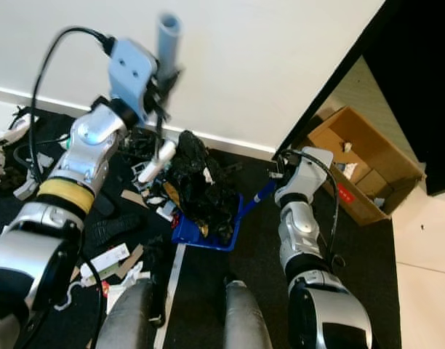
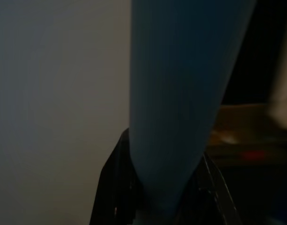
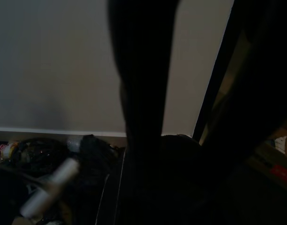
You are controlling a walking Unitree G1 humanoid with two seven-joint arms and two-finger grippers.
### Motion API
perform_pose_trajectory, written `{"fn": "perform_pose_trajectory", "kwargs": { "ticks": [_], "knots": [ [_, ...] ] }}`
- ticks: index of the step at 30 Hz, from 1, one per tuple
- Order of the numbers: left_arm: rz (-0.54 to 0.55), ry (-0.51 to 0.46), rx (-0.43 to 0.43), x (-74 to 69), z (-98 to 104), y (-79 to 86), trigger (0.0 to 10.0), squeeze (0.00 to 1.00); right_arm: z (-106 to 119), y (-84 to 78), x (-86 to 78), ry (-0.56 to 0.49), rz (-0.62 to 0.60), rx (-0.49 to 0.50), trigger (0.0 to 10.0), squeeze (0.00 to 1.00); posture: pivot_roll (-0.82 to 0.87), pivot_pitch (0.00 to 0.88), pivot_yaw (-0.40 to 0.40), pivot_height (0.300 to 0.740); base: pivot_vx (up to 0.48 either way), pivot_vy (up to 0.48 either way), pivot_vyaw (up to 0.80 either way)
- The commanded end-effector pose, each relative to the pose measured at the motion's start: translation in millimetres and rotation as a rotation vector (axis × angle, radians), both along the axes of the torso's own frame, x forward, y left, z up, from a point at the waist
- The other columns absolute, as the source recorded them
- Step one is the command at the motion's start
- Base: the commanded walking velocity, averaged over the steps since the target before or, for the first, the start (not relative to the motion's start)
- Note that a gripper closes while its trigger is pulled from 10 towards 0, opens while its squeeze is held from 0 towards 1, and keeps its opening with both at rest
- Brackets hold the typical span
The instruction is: Sweep floor
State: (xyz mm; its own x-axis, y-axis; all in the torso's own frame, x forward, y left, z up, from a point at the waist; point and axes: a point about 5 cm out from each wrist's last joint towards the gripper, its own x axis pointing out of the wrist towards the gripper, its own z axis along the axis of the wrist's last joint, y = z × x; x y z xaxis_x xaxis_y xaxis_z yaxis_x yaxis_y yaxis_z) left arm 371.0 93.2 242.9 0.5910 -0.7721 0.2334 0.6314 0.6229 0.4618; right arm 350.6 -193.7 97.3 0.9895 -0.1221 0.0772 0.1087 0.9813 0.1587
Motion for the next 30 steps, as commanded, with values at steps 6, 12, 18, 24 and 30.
{"fn": "perform_pose_trajectory", "kwargs": {
  "ticks": [6,12,18,24,30],
  "knots": [
    [-0.236,0.030,-0.146,-20.8,16.5,-17.6,10.0,0.00,-9.1,-3.9,-5.4,0.031,-0.003,-0.004,10.0,0.00,0.01,0.262,-0.064,0.740,0.000,0.000,0.00],
    [-0.356,0.090,0.137,-34.3,-1.7,-11.5,10.0,0.00,-7.9,-2.0,-4.3,0.028,0.004,-0.006,10.0,0.00,0.01,0.257,-0.063,0.740,0.000,0.000,0.00],
    [-0.326,0.140,0.267,-35.7,-6.3,9.6,10.0,0.00,-7.4,-2.1,-4.0,0.027,0.003,-0.007,10.0,0.00,0.01,0.255,-0.062,0.740,0.000,0.000,0.00],
    [-0.280,0.202,0.415,-37.2,-13.7,32.9,10.0,0.00,-8.0,-2.6,-4.3,0.030,0.002,-0.007,10.0,0.00,0.01,0.257,-0.063,0.740,0.000,0.000,0.00],
    [-0.318,0.281,0.417,-49.7,-7.1,45.0,10.0,0.00,-8.0,-4.6,-4.3,0.034,-0.001,-0.012,10.0,0.00,0.01,0.260,-0.066,0.740,0.000,0.000,0.00]
  ]
}}
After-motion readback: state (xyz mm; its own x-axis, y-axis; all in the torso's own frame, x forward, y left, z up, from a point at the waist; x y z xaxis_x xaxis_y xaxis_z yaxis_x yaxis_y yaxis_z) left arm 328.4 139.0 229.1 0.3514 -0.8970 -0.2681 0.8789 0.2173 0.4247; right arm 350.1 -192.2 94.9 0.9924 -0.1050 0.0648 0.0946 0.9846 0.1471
